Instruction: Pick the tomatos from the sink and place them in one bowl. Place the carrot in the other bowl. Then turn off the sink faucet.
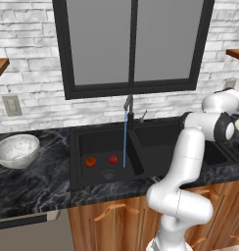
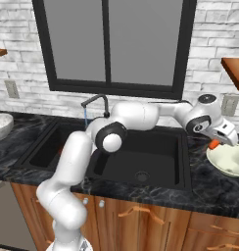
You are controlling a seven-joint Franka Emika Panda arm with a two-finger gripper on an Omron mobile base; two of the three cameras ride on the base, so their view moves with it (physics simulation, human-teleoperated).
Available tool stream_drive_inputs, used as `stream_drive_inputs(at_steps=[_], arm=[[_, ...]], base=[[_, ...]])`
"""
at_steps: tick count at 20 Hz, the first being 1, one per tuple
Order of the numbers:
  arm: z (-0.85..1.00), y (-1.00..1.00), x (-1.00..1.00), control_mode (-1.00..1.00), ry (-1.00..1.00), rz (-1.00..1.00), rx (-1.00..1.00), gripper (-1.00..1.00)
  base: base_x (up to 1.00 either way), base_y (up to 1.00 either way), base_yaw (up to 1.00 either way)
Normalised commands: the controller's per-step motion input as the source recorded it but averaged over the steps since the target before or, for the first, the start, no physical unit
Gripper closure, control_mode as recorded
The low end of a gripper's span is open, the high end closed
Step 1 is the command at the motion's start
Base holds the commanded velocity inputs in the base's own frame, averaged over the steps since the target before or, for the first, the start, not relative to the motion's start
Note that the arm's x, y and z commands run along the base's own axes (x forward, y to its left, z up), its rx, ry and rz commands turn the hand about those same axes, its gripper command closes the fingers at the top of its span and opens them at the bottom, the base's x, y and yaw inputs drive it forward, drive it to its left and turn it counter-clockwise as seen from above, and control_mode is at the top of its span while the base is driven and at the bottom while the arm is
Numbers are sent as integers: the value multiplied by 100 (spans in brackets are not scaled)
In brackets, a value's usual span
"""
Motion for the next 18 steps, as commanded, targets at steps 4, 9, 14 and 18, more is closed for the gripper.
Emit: stream_drive_inputs(at_steps=[4, 9, 14, 18], arm=[[-14, -9, 2, -100, 0, -1, 0, 100], [-9, -14, 0, -100, 0, -2, 0, 100], [-11, -9, 1, -100, 0, -1, 0, 100], [-3, -13, 0, -100, 0, -1, 0, 100]], base=[[0, 0, 0], [0, 0, 0], [0, 0, 0], [0, 0, 0]])
